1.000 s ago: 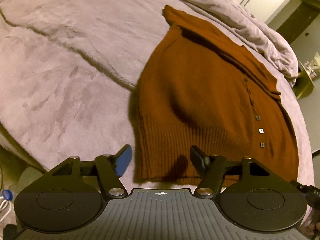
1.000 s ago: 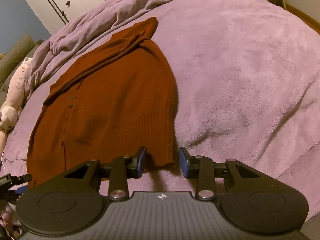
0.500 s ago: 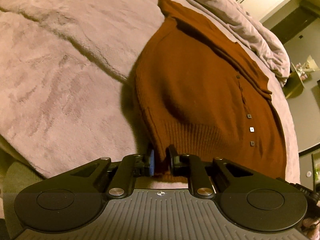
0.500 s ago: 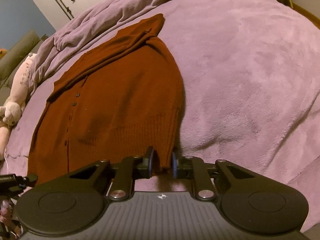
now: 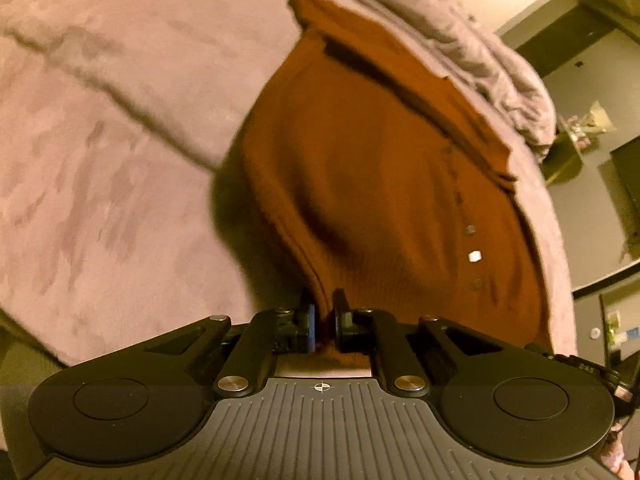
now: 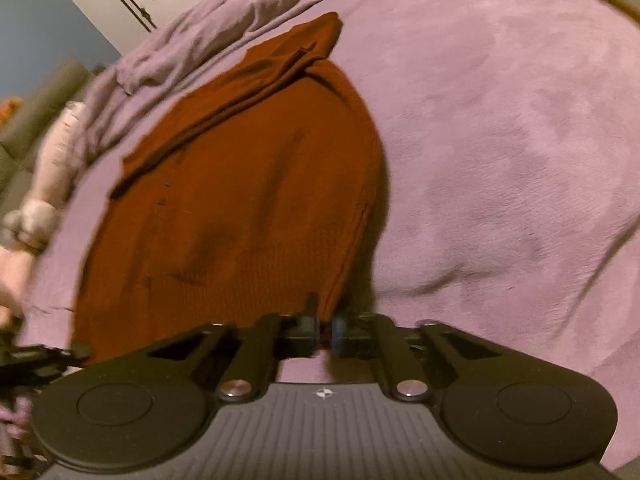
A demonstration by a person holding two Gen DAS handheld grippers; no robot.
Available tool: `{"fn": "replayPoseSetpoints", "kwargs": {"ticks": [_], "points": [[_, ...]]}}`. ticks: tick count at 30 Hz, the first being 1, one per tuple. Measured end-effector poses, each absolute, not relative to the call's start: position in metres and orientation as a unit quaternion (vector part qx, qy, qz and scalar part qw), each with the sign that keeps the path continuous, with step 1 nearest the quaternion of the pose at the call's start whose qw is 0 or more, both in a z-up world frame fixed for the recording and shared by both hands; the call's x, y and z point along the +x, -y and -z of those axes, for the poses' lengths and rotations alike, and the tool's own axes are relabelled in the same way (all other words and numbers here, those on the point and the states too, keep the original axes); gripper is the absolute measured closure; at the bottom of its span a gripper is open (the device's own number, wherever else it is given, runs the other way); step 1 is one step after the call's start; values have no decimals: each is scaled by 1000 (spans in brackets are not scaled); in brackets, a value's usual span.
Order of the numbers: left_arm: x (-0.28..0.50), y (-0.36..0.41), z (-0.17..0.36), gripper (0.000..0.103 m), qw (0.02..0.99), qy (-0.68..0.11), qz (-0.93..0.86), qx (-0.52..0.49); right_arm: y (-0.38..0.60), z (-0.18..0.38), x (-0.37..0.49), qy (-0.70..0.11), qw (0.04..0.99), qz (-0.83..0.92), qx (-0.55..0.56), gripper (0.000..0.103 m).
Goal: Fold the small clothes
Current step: 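Close both tools on the ribbed hem of the brown cardigan, then lift the hem with both tools, fold it toward the collar, open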
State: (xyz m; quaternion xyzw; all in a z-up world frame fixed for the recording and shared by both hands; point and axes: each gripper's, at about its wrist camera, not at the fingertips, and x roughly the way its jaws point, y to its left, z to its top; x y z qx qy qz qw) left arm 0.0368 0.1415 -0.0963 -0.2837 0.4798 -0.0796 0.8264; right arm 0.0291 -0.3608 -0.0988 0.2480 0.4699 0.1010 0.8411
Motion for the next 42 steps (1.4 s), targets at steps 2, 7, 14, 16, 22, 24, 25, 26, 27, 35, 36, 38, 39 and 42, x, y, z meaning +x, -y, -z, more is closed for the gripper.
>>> {"fn": "replayPoseSetpoints", "kwargs": {"ticks": [2, 7, 14, 16, 22, 24, 25, 26, 27, 35, 36, 38, 39, 42], "points": [[41, -143, 81, 93, 835, -460, 91, -287, 365, 94, 32, -459, 835, -117, 281, 99], [70, -141, 37, 94, 866, -406, 101, -274, 369, 68, 58, -420, 842, -142, 307, 99], [140, -137, 11, 97, 903, -363, 48, -223, 348, 29, 129, -367, 896, -123, 216, 99], [157, -139, 17, 98, 904, -366, 33, -218, 341, 29, 150, -362, 903, -113, 201, 99], [180, -148, 43, 98, 903, -384, -22, -191, 322, 53, 185, -385, 907, -81, 151, 97], [177, -154, 49, 95, 898, -392, -16, -196, 323, 55, 182, -385, 908, -82, 143, 93], [176, -156, 52, 93, 895, -399, -6, -198, 327, 55, 178, -379, 910, -87, 147, 90], [174, -156, 54, 89, 893, -405, 8, -194, 330, 56, 174, -372, 912, -90, 148, 83], [171, -155, 56, 83, 895, -407, 21, -183, 333, 55, 172, -368, 914, -92, 142, 78], [175, -122, 76, 60, 895, -430, 81, -89, 328, 69, 175, -382, 916, -122, 17, 76], [177, -121, 79, 60, 893, -432, 85, -89, 327, 71, 178, -385, 914, -129, 9, 76], [181, -121, 84, 60, 890, -439, 88, -89, 323, 75, 182, -386, 912, -134, -17, 73], [182, -121, 86, 60, 888, -441, 91, -89, 322, 76, 184, -386, 912, -134, -26, 69], [183, -120, 88, 60, 886, -443, 106, -91, 326, 85, 196, -409, 900, -148, -6, 65]]}}
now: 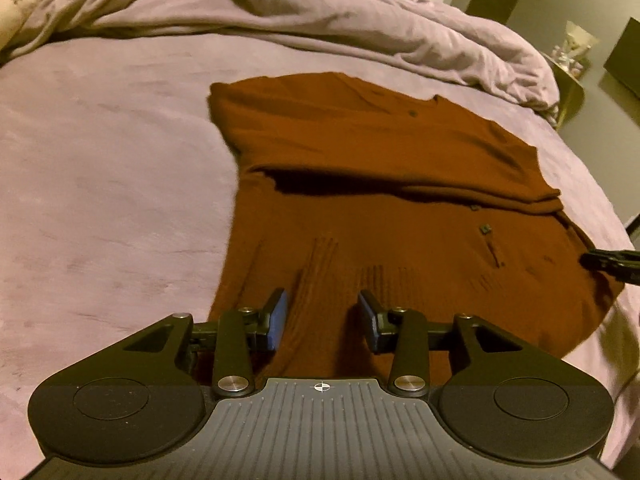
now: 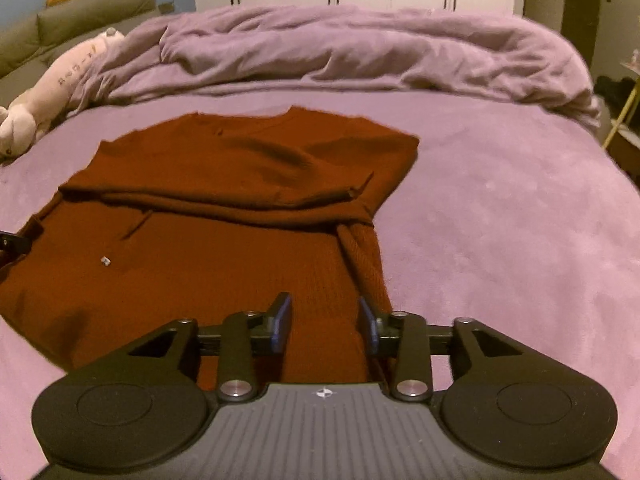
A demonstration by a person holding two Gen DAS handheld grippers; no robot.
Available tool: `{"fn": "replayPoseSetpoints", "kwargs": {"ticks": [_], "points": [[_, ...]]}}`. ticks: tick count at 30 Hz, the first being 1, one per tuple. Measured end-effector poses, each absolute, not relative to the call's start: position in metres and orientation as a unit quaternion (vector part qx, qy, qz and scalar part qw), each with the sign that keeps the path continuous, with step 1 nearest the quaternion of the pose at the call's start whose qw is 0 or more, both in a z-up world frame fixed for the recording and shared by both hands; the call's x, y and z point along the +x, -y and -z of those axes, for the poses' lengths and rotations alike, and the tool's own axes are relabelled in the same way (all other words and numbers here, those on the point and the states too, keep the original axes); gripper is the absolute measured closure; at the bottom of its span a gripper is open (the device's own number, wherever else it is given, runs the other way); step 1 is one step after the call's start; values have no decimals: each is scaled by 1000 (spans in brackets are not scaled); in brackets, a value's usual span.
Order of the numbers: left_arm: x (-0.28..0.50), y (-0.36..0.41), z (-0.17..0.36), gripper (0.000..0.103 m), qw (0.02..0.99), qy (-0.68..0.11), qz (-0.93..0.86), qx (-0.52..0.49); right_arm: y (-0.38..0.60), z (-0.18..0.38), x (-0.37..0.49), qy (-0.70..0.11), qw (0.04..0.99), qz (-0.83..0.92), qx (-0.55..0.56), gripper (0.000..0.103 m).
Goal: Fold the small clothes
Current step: 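Lift the hem with both tools, fold it toward the collar, open, then grasp the folded hem edge again with both tools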
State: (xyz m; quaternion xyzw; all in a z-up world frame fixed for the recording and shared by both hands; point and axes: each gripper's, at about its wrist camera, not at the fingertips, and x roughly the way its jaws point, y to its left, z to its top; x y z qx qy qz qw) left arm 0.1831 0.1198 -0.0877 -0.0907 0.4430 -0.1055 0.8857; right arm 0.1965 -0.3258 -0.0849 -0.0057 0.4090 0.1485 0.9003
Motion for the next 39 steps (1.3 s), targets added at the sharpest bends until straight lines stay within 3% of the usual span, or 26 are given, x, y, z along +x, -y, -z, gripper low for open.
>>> {"fn": "replayPoseSetpoints", "kwargs": {"ticks": [4, 7, 10, 11, 13, 25, 29, 35, 37, 39], "points": [[188, -116, 93, 61, 885, -443, 119, -81, 331, 90, 201, -411, 894, -175, 38, 65], [192, -116, 96, 66, 885, -443, 115, -88, 330, 93, 204, -410, 893, -178, 46, 75], [196, -115, 96, 83, 885, -444, 112, -89, 327, 95, 205, -406, 895, -181, 38, 79], [196, -115, 96, 94, 885, -444, 108, -88, 325, 95, 205, -406, 895, -182, 36, 83], [196, -114, 93, 95, 886, -443, 102, -89, 323, 94, 205, -406, 894, -185, 31, 93], [230, -129, -4, 96, 946, -311, 49, -72, 313, 33, 234, -295, 944, -145, 25, 98], [274, -134, 12, 96, 945, -314, 14, -89, 307, 37, 273, -292, 950, -100, 42, 97], [304, -136, 72, 94, 913, -393, 5, -107, 298, 81, 318, -367, 925, -93, 36, 96], [297, -135, 79, 88, 912, -399, 9, -92, 298, 87, 320, -376, 921, -98, 33, 94], [290, -135, 83, 74, 914, -397, 14, -82, 300, 88, 318, -373, 921, -106, 31, 88]]}}
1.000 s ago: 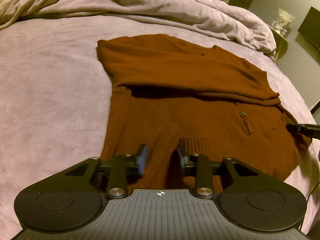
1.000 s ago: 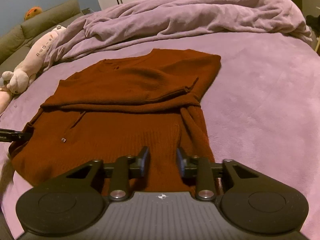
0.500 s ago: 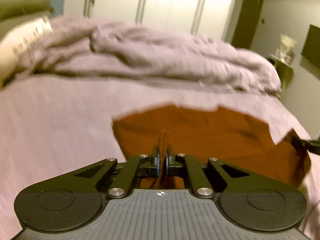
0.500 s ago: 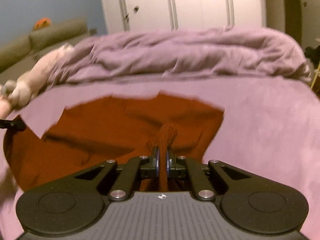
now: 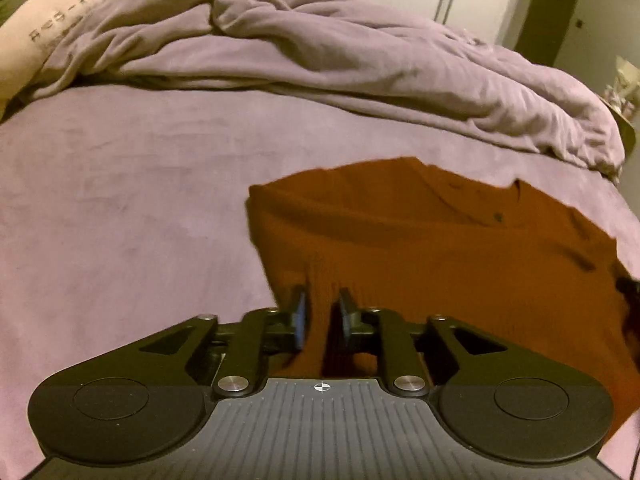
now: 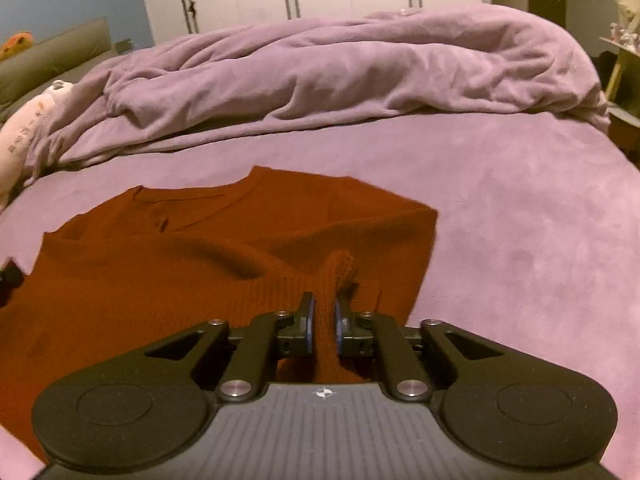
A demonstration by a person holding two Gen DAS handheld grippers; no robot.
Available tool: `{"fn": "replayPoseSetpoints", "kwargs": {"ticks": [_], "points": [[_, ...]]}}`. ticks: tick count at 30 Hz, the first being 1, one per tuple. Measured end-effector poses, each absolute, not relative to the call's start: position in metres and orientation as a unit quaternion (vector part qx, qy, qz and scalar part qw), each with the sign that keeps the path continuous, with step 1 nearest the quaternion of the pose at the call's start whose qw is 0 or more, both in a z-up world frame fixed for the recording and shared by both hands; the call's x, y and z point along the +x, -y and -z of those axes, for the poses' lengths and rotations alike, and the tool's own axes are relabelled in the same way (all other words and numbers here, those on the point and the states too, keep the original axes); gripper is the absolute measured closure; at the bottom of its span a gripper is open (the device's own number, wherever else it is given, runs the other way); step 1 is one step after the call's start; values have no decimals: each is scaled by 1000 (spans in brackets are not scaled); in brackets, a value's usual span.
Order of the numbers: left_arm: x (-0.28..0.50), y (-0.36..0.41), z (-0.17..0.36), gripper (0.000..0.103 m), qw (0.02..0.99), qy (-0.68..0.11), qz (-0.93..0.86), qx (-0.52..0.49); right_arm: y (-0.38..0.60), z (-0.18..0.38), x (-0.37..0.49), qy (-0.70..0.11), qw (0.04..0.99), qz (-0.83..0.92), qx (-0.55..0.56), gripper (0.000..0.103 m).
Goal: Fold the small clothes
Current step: 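Grasp the folded hem edge again with both tools, then fold the held edge over toward the collar and open both tools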
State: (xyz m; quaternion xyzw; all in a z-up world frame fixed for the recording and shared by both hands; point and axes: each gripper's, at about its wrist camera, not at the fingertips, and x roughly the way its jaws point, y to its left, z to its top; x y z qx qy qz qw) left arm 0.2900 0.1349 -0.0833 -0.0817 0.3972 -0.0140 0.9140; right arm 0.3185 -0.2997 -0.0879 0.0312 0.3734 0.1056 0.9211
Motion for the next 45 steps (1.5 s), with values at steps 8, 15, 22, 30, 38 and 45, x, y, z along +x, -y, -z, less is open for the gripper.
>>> {"fn": "replayPoseSetpoints", "kwargs": {"ticks": [8, 15, 22, 30, 38, 45], "points": [[285, -133, 85, 69, 907, -413, 33, -79, 291, 93, 323, -387, 914, -120, 0, 86], [278, -130, 59, 96, 924, -377, 7, -58, 281, 78, 307, -347, 931, -107, -44, 97], [320, -119, 3, 95, 954, -292, -41, -46, 269, 37, 332, -277, 956, -63, -66, 98], [407, -102, 26, 95, 958, -261, -118, -1, 243, 35, 414, -237, 968, 10, -80, 99], [422, -102, 114, 93, 935, -319, -158, 14, 249, 111, 442, -289, 953, 52, -77, 99], [423, -117, 123, 53, 923, -326, -204, -19, 263, 131, 457, -331, 939, 73, -49, 98]]}}
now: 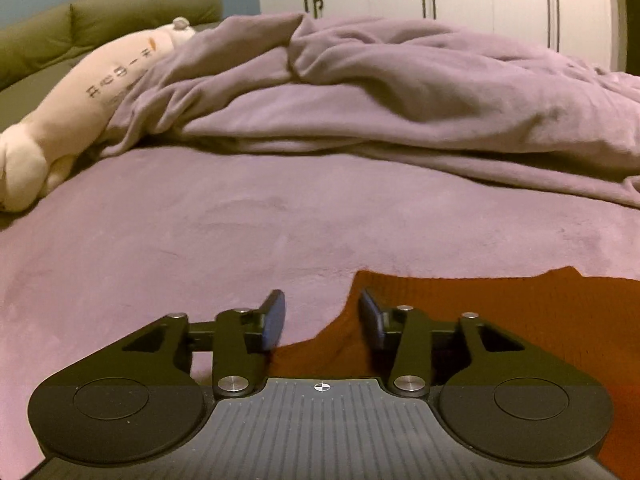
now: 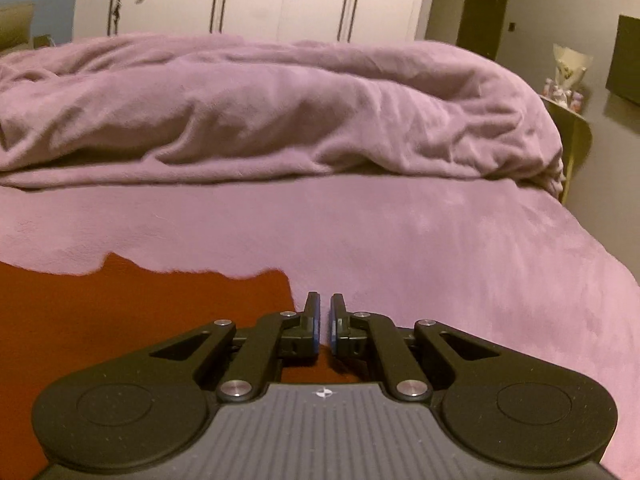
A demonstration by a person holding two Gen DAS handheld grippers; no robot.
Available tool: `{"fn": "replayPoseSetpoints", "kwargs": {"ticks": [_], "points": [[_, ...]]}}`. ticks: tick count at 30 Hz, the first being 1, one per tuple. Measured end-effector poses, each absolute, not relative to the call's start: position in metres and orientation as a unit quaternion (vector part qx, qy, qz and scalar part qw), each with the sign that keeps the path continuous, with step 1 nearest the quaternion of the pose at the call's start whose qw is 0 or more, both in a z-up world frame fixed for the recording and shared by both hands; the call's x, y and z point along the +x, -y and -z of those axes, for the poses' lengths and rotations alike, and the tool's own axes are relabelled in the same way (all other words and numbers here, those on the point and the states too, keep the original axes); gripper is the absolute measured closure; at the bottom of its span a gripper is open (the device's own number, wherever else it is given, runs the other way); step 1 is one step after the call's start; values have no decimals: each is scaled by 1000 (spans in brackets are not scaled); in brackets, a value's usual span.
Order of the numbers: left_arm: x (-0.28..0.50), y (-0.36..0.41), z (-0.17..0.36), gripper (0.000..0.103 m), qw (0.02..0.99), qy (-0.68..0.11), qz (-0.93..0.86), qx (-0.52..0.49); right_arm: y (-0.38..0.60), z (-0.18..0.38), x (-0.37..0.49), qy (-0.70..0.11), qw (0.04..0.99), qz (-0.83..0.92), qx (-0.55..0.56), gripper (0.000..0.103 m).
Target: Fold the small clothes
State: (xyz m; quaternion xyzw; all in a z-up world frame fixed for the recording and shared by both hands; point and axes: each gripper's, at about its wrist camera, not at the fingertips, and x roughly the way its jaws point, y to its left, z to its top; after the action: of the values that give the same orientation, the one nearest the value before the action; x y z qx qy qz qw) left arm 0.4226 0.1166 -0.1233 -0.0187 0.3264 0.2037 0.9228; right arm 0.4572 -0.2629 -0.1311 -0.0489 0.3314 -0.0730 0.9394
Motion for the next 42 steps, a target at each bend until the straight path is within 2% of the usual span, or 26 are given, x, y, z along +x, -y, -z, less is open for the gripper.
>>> {"fn": "replayPoseSetpoints", "kwargs": {"ticks": [4, 7, 9, 15, 18, 20, 21, 23, 25, 26, 27, 31, 32, 42], "points": [[400, -116, 93, 45, 924, -337, -183, -9, 255, 111, 441, -309, 945, 86, -68, 90], [362, -101, 71, 27, 937, -325, -120, -35, 247, 88, 398, -270, 962, 5, -49, 85], [340, -82, 62, 9, 949, -302, -75, -53, 234, 80, 374, -252, 966, -50, -29, 70], [341, -38, 84, 8, 961, -264, -76, -40, 155, 90, 351, -250, 958, -137, -34, 70], [349, -41, 106, 8, 960, -250, -122, -10, 124, 121, 344, -238, 950, -149, -133, 69], [358, -52, 122, 9, 949, -277, -151, 2, 123, 123, 342, -228, 952, -146, -142, 67], [361, -63, 125, 9, 944, -290, -156, -26, 127, 121, 345, -229, 953, -142, -137, 66], [359, -79, 125, 10, 944, -280, -157, -76, 138, 124, 351, -233, 954, -110, -151, 66], [358, -81, 124, 11, 946, -278, -155, -66, 162, 123, 359, -249, 956, -88, -126, 65], [358, -81, 125, 10, 947, -279, -151, -58, 173, 122, 361, -250, 958, -76, -120, 62], [359, -82, 124, 10, 947, -280, -149, -55, 184, 122, 363, -250, 959, -58, -122, 55], [356, -86, 123, 9, 946, -283, -147, -59, 225, 122, 366, -260, 958, -20, -119, 43], [356, -86, 123, 9, 946, -285, -145, -55, 230, 122, 365, -257, 958, -18, -124, 36], [328, -137, 119, 2, 928, -344, -128, -60, 260, 112, 350, -262, 958, -24, -115, 22]]}}
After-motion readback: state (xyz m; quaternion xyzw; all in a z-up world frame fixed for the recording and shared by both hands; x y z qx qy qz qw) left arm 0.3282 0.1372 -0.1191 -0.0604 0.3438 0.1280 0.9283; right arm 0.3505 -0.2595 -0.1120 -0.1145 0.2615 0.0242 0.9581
